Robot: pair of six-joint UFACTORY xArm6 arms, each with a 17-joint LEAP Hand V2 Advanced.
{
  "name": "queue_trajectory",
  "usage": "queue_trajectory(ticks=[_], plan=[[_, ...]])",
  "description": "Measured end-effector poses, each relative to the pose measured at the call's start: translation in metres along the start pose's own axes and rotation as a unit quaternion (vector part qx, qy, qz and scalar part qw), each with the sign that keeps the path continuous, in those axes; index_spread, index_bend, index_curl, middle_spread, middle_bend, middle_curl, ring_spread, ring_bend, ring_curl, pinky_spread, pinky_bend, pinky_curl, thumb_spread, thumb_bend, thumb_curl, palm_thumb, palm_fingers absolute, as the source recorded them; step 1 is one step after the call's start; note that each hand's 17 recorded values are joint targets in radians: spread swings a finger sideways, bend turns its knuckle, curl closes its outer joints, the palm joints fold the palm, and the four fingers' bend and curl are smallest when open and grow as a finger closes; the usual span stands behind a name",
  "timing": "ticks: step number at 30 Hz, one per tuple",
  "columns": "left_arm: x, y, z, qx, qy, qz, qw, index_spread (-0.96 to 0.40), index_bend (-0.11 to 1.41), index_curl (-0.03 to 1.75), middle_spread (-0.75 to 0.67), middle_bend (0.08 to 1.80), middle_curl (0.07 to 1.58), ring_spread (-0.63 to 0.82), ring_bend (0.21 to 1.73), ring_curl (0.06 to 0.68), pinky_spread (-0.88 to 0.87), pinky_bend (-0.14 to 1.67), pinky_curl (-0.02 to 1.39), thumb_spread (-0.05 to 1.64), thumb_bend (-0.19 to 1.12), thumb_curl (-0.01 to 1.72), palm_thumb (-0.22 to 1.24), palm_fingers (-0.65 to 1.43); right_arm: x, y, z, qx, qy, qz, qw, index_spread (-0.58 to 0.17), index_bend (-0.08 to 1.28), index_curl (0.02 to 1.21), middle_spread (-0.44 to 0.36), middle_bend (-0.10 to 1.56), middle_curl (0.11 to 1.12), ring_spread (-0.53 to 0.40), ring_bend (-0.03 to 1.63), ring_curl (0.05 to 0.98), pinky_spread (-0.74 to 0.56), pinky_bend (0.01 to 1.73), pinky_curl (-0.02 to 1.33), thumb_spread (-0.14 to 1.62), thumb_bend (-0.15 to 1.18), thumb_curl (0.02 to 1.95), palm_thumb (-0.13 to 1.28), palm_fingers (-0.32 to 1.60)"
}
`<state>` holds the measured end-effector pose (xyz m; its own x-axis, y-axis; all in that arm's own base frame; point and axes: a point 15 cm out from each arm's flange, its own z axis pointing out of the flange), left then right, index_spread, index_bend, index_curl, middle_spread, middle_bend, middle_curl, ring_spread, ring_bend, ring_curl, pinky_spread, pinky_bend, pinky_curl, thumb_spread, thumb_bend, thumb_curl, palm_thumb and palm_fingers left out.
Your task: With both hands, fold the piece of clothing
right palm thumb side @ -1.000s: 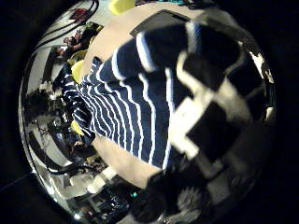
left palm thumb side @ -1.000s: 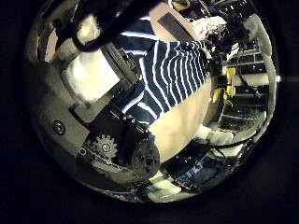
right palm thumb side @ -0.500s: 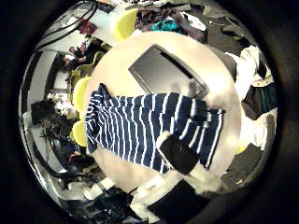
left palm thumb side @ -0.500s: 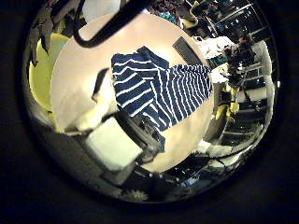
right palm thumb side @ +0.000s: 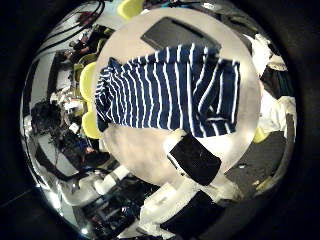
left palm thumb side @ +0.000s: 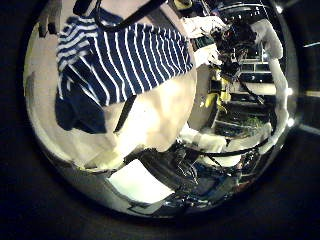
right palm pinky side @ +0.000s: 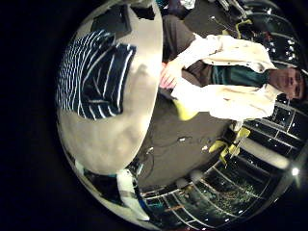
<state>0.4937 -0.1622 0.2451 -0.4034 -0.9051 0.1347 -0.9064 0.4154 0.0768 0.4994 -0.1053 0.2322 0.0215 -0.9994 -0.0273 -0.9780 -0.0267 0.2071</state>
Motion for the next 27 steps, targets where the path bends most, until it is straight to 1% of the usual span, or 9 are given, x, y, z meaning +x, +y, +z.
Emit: queue_trajectory(ticks=[4, 6, 10, 12, 17, 20, 24, 27], plan=[[-0.008, -0.006, 0.037, 0.0, -0.002, -0.002, 1.0, -0.29, 0.22, 0.87, -0.13, 0.19, 0.59, -0.05, 0.75, 0.332, 0.01, 0.3, 0.62, 1.29, -0.01, 0.32, 0.36, 0.21, 0.0, -0.004, 0.025, -0.006, -0.015, 0.006, 1.0, -0.414, 0.17, 0.39, -0.099, 0.37, 0.38, -0.004, 0.63, 0.329, 0.36, 0.37, 0.44, 1.43, -0.01, 0.3, 0.43, 0.2], [-0.014, -0.004, 0.057, -0.013, -0.001, -0.007, 0.9999, -0.28, 0.23, 0.85, -0.14, 0.19, 0.57, -0.04, 0.73, 0.322, 0.06, 0.27, 0.6, 1.31, 0.0, 0.31, 0.37, 0.22, 0.001, -0.007, 0.031, -0.006, -0.016, 0.007, 1.0, -0.412, 0.17, 0.38, -0.094, 0.36, 0.38, 0.003, 0.62, 0.323, 0.36, 0.37, 0.43, 1.44, -0.01, 0.29, 0.43, 0.21], [-0.032, 0.011, 0.078, -0.037, 0.0, -0.024, 0.999, -0.27, 0.24, 0.81, -0.15, 0.2, 0.54, -0.02, 0.69, 0.302, 0.14, 0.22, 0.57, 1.34, 0.0, 0.3, 0.39, 0.26, 0.003, -0.007, 0.033, -0.007, -0.016, 0.008, 1.0, -0.409, 0.17, 0.37, -0.088, 0.35, 0.38, 0.011, 0.61, 0.314, 0.36, 0.36, 0.41, 1.45, 0.0, 0.29, 0.44, 0.22], [-0.042, 0.025, 0.086, -0.05, -0.001, -0.033, 0.9982, -0.26, 0.25, 0.8, -0.16, 0.2, 0.53, -0.02, 0.68, 0.294, 0.16, 0.2, 0.55, 1.36, -0.01, 0.3, 0.4, 0.28, 0.003, -0.006, 0.032, -0.006, -0.015, 0.007, 1.0, -0.408, 0.17, 0.36, -0.087, 0.34, 0.37, 0.012, 0.6, 0.311, 0.36, 0.35, 0.4, 1.46, -0.01, 0.28, 0.44, 0.23], [-0.055, 0.057, 0.087, -0.066, -0.012, -0.046, 0.9967, -0.27, 0.24, 0.76, -0.18, 0.22, 0.52, -0.03, 0.66, 0.28, 0.18, 0.17, 0.5, 1.37, -0.01, 0.29, 0.41, 0.33, 0.003, -0.006, 0.026, -0.001, -0.014, 0.001, 1.0, -0.405, 0.17, 0.34, -0.079, 0.33, 0.37, 0.016, 0.59, 0.302, 0.36, 0.35, 0.39, 1.46, 0.0, 0.28, 0.46, 0.24], [-0.069, 0.081, 0.085, -0.084, -0.027, -0.053, 0.9947, -0.27, 0.24, 0.75, -0.19, 0.22, 0.51, -0.04, 0.66, 0.275, 0.18, 0.17, 0.48, 1.37, -0.01, 0.29, 0.41, 0.34, 0.002, -0.004, 0.025, -0.003, -0.014, 0.0, 1.0, -0.404, 0.17, 0.34, -0.077, 0.32, 0.37, 0.016, 0.58, 0.298, 0.36, 0.34, 0.38, 1.47, 0.0, 0.28, 0.47, 0.25], [-0.093, 0.111, 0.076, -0.102, -0.042, -0.067, 0.9916, -0.27, 0.25, 0.73, -0.19, 0.22, 0.51, -0.04, 0.65, 0.266, 0.18, 0.17, 0.45, 1.37, -0.01, 0.29, 0.41, 0.35, 0.0, -0.006, 0.023, -0.001, -0.013, -0.002, 1.0, -0.401, 0.17, 0.33, -0.076, 0.32, 0.37, 0.011, 0.58, 0.293, 0.36, 0.34, 0.36, 1.47, 0.0, 0.28, 0.48, 0.26], [-0.1, 0.129, 0.067, -0.103, -0.046, -0.073, 0.991, -0.27, 0.25, 0.72, -0.19, 0.21, 0.5, -0.04, 0.65, 0.263, 0.18, 0.17, 0.43, 1.37, -0.01, 0.28, 0.41, 0.35, 0.0, -0.006, 0.023, -0.002, -0.013, -0.003, 1.0, -0.399, 0.16, 0.32, -0.072, 0.32, 0.37, 0.006, 0.59, 0.291, 0.36, 0.34, 0.36, 1.46, -0.01, 0.28, 0.49, 0.28]])
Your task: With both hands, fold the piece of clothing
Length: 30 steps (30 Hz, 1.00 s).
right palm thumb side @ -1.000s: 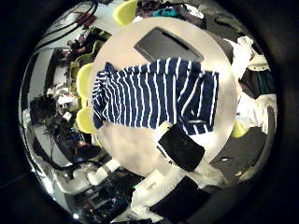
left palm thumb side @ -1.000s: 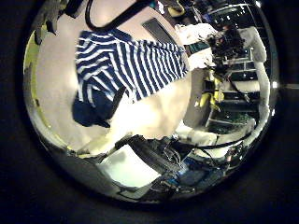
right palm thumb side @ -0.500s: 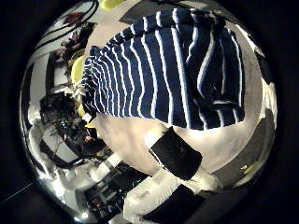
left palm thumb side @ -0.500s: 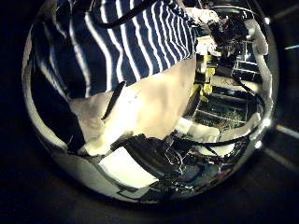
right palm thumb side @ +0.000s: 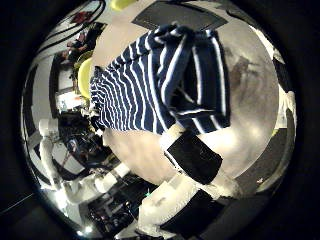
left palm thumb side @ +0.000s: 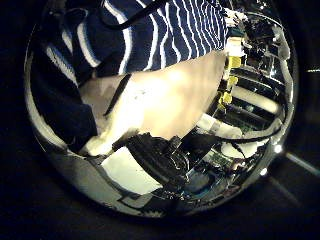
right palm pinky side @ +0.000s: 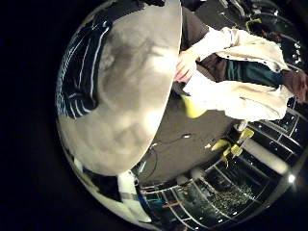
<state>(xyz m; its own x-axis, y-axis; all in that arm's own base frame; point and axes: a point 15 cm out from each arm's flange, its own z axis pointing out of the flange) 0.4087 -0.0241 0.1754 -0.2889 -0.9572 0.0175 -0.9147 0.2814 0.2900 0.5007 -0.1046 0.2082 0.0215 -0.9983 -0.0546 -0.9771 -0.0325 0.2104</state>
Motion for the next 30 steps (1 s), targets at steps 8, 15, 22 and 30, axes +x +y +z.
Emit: queue_trajectory(ticks=[8, 15, 22, 30], plan=[[0.007, 0.026, -0.044, 0.048, 0.016, 0.005, 0.9987, -0.27, 0.25, 0.7, -0.21, 0.21, 0.49, -0.07, 0.65, 0.251, 0.16, 0.18, 0.39, 1.37, -0.01, 0.28, 0.4, 0.38, -0.025, -0.01, 0.022, -0.021, -0.001, -0.017, 1.0, -0.33, 0.13, 0.28, -0.027, 0.32, 0.37, 0.027, 0.63, 0.298, 0.36, 0.41, 0.36, 1.25, -0.04, 0.28, 0.37, 0.23], [0.016, 0.031, -0.059, 0.058, 0.023, 0.011, 0.998, -0.28, 0.26, 0.69, -0.23, 0.21, 0.48, -0.09, 0.65, 0.242, 0.13, 0.18, 0.36, 1.36, -0.01, 0.28, 0.38, 0.4, -0.06, -0.033, 0.051, -0.041, 0.006, -0.03, 0.999, -0.244, 0.15, 0.26, 0.043, 0.29, 0.36, 0.11, 0.64, 0.294, 0.36, 0.48, 0.37, 1.06, -0.04, 0.27, 0.23, 0.18], [0.007, 0.035, -0.052, 0.051, 0.025, 0.004, 0.9984, -0.29, 0.26, 0.68, -0.23, 0.21, 0.48, -0.1, 0.65, 0.234, 0.12, 0.18, 0.33, 1.35, -0.01, 0.28, 0.38, 0.41, -0.071, -0.057, 0.065, -0.046, 0.017, -0.027, 0.998, -0.198, 0.15, 0.26, 0.075, 0.28, 0.36, 0.149, 0.66, 0.285, 0.36, 0.49, 0.35, 1.0, -0.02, 0.28, 0.23, 0.21], [0.001, 0.034, -0.06, 0.06, 0.023, 0.001, 0.9979, -0.29, 0.26, 0.67, -0.23, 0.2, 0.47, -0.1, 0.64, 0.224, 0.12, 0.18, 0.31, 1.35, -0.01, 0.29, 0.37, 0.42, -0.065, -0.04, 0.067, -0.082, 0.042, -0.032, 0.995, -0.191, 0.16, 0.26, -0.007, 0.37, 0.38, 0.0, 0.84, 0.312, 0.26, 0.52, 0.33, 1.02, -0.01, 0.31, 0.34, 0.47]])
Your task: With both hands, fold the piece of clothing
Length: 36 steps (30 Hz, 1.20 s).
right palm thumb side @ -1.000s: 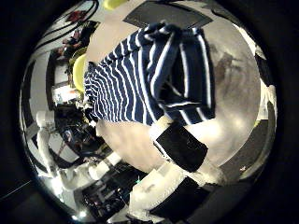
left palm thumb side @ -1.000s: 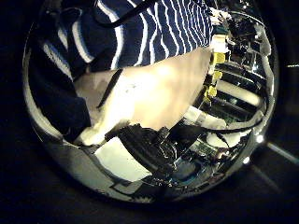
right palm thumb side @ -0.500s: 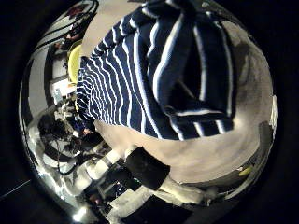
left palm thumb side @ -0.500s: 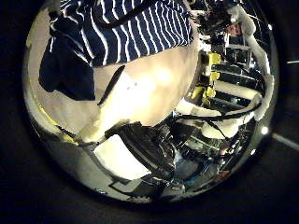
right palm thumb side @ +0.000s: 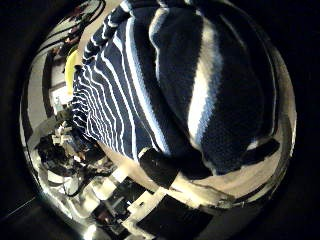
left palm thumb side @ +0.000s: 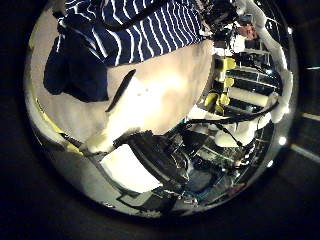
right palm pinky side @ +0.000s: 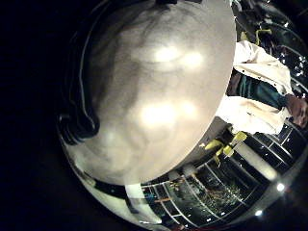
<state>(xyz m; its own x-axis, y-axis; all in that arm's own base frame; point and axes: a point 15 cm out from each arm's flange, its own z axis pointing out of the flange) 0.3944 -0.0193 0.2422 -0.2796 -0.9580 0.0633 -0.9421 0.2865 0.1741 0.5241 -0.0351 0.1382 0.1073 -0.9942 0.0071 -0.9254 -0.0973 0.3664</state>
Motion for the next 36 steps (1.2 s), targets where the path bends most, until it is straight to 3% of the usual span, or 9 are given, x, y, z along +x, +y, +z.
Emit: queue_trajectory(ticks=[4, 6, 9, 10, 14, 19, 25, 32, 36], plan=[[-0.002, -0.002, -0.005, 0.005, 0.0, 0.0, 1.0, -0.29, 0.26, 0.67, -0.23, 0.2, 0.47, -0.1, 0.64, 0.219, 0.12, 0.19, 0.3, 1.35, -0.01, 0.29, 0.38, 0.43, 0.0, 0.007, 0.002, -0.017, 0.017, -0.007, 1.0, -0.234, 0.16, 0.25, -0.177, 0.45, 0.42, -0.149, 0.98, 0.352, 0.01, 0.69, 0.35, 1.04, -0.01, 0.34, 0.43, 0.78], [-0.002, -0.004, -0.006, 0.006, 0.0, 0.0, 1.0, -0.3, 0.27, 0.67, -0.23, 0.2, 0.47, -0.1, 0.63, 0.217, 0.12, 0.19, 0.3, 1.35, -0.01, 0.29, 0.38, 0.43, -0.001, 0.01, 0.002, -0.021, 0.018, -0.008, 1.0, -0.275, 0.17, 0.26, -0.269, 0.53, 0.45, -0.205, 1.04, 0.38, -0.18, 0.82, 0.38, 1.05, 0.01, 0.36, 0.51, 1.03], [-0.003, -0.005, -0.008, 0.009, -0.001, 0.0, 1.0, -0.3, 0.26, 0.67, -0.24, 0.2, 0.47, -0.1, 0.64, 0.216, 0.12, 0.19, 0.3, 1.35, -0.01, 0.29, 0.38, 0.44, 0.001, 0.019, 0.004, -0.04, 0.016, -0.006, 0.999, -0.335, 0.28, 0.33, -0.32, 0.65, 0.51, -0.225, 1.07, 0.424, -0.32, 0.89, 0.43, 1.04, 0.01, 0.38, 0.6, 1.22], [-0.003, -0.005, -0.008, 0.008, 0.0, 0.0, 1.0, -0.3, 0.27, 0.67, -0.24, 0.2, 0.47, -0.1, 0.63, 0.215, 0.12, 0.18, 0.3, 1.35, -0.01, 0.29, 0.38, 0.44, 0.004, 0.024, 0.005, -0.048, 0.017, -0.004, 0.999, -0.35, 0.32, 0.35, -0.305, 0.72, 0.54, -0.23, 1.07, 0.434, -0.34, 0.91, 0.44, 1.04, 0.02, 0.39, 0.64, 1.28], [-0.003, -0.001, -0.009, 0.005, 0.0, 0.0, 1.0, -0.3, 0.28, 0.67, -0.24, 0.2, 0.47, -0.1, 0.63, 0.212, 0.11, 0.19, 0.29, 1.35, -0.01, 0.29, 0.38, 0.44, 0.014, 0.03, -0.002, -0.051, 0.031, -0.002, 0.998, -0.39, 0.53, 0.45, -0.273, 0.85, 0.61, -0.24, 1.12, 0.466, -0.36, 1.0, 0.49, 1.04, 0.03, 0.43, 0.75, 1.34], [0.0, 0.004, -0.008, -0.002, 0.002, 0.001, 1.0, -0.31, 0.28, 0.67, -0.25, 0.2, 0.47, -0.1, 0.63, 0.209, 0.1, 0.19, 0.28, 1.34, -0.01, 0.29, 0.39, 0.44, 0.033, 0.038, -0.022, -0.032, 0.028, 0.011, 0.999, -0.382, 0.76, 0.59, -0.225, 1.02, 0.69, -0.233, 1.23, 0.523, -0.32, 1.15, 0.56, 1.05, 0.03, 0.47, 0.86, 1.27], [0.004, 0.01, 0.009, -0.016, 0.009, 0.002, 0.9998, -0.31, 0.29, 0.67, -0.23, 0.19, 0.46, -0.09, 0.63, 0.208, 0.11, 0.19, 0.28, 1.35, -0.01, 0.29, 0.38, 0.43, 0.053, 0.062, -0.046, -0.023, 0.02, 0.029, 0.999, -0.359, 0.9, 0.69, -0.188, 1.13, 0.74, -0.223, 1.31, 0.575, -0.28, 1.25, 0.63, 1.12, 0.03, 0.51, 0.94, 1.18], [0.009, 0.024, 0.052, -0.036, 0.019, -0.002, 0.9992, -0.3, 0.28, 0.67, -0.2, 0.19, 0.44, -0.07, 0.63, 0.204, 0.12, 0.2, 0.28, 1.34, -0.01, 0.29, 0.37, 0.41, 0.074, 0.079, -0.063, -0.008, 0.008, 0.035, 0.999, -0.34, 0.93, 0.75, -0.166, 1.19, 0.77, -0.216, 1.36, 0.61, -0.26, 1.29, 0.68, 1.18, 0.03, 0.54, 0.99, 1.12], [0.02, 0.022, 0.06, -0.042, 0.028, 0.0, 0.9987, -0.29, 0.27, 0.67, -0.2, 0.19, 0.44, -0.07, 0.63, 0.202, 0.12, 0.2, 0.29, 1.34, -0.01, 0.29, 0.37, 0.41, 0.076, 0.08, -0.066, -0.004, 0.007, 0.028, 1.0, -0.335, 0.94, 0.78, -0.158, 1.2, 0.77, -0.213, 1.37, 0.622, -0.24, 1.3, 0.7, 1.2, 0.01, 0.56, 0.99, 1.1]])
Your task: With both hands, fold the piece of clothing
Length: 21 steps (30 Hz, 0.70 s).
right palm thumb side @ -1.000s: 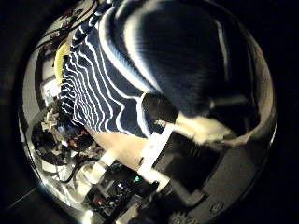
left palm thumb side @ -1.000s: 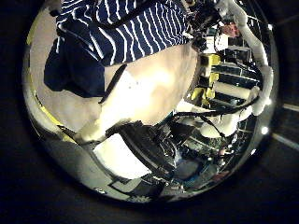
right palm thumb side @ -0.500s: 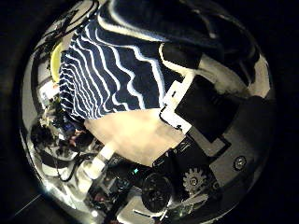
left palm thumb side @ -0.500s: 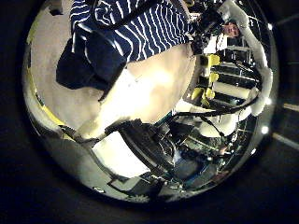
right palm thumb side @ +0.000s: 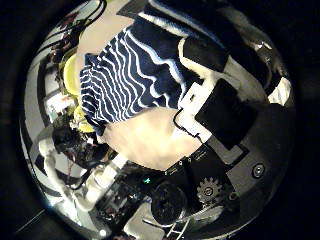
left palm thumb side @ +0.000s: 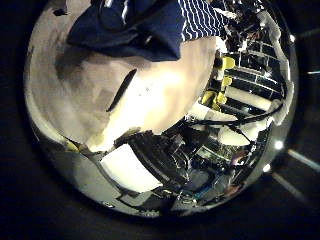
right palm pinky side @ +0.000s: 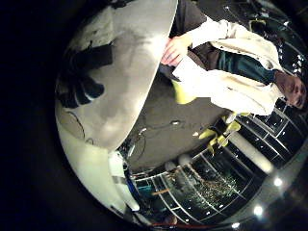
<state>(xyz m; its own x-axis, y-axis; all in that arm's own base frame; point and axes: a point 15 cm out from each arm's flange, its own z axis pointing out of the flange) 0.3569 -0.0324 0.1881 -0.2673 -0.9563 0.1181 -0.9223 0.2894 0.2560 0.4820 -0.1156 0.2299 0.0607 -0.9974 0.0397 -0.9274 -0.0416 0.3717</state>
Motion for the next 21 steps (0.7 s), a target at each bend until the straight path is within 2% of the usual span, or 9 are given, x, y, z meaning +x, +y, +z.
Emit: queue_trajectory(ticks=[10, 15, 21], plan=[[0.004, 0.004, -0.017, 0.009, -0.001, 0.003, 1.0, -0.28, 0.26, 0.66, -0.19, 0.2, 0.43, -0.07, 0.63, 0.197, 0.12, 0.19, 0.29, 1.34, -0.01, 0.29, 0.36, 0.42, 0.0, 0.007, -0.023, 0.025, 0.001, -0.003, 1.0, -0.333, 0.93, 0.83, -0.153, 1.21, 0.78, -0.212, 1.38, 0.642, -0.23, 1.29, 0.74, 1.23, -0.01, 0.58, 1.01, 1.08], [0.0, 0.01, -0.03, 0.016, -0.002, 0.002, 0.9999, -0.28, 0.26, 0.66, -0.2, 0.19, 0.43, -0.07, 0.63, 0.194, 0.12, 0.19, 0.29, 1.34, -0.01, 0.29, 0.36, 0.42, -0.013, 0.01, -0.04, 0.049, -0.024, -0.015, 0.998, -0.335, 0.93, 0.84, -0.153, 1.22, 0.79, -0.216, 1.38, 0.65, -0.23, 1.29, 0.76, 1.23, -0.01, 0.6, 1.01, 1.08], [-0.011, 0.029, -0.046, 0.033, 0.002, -0.005, 0.9994, -0.28, 0.26, 0.66, -0.2, 0.2, 0.44, -0.07, 0.63, 0.191, 0.12, 0.19, 0.28, 1.34, -0.01, 0.29, 0.36, 0.42, -0.042, 0.015, -0.069, 0.08, -0.025, -0.037, 0.996, -0.34, 0.93, 0.86, -0.154, 1.23, 0.8, -0.225, 1.37, 0.666, -0.22, 1.29, 0.79, 1.24, 0.0, 0.62, 1.04, 1.07]])
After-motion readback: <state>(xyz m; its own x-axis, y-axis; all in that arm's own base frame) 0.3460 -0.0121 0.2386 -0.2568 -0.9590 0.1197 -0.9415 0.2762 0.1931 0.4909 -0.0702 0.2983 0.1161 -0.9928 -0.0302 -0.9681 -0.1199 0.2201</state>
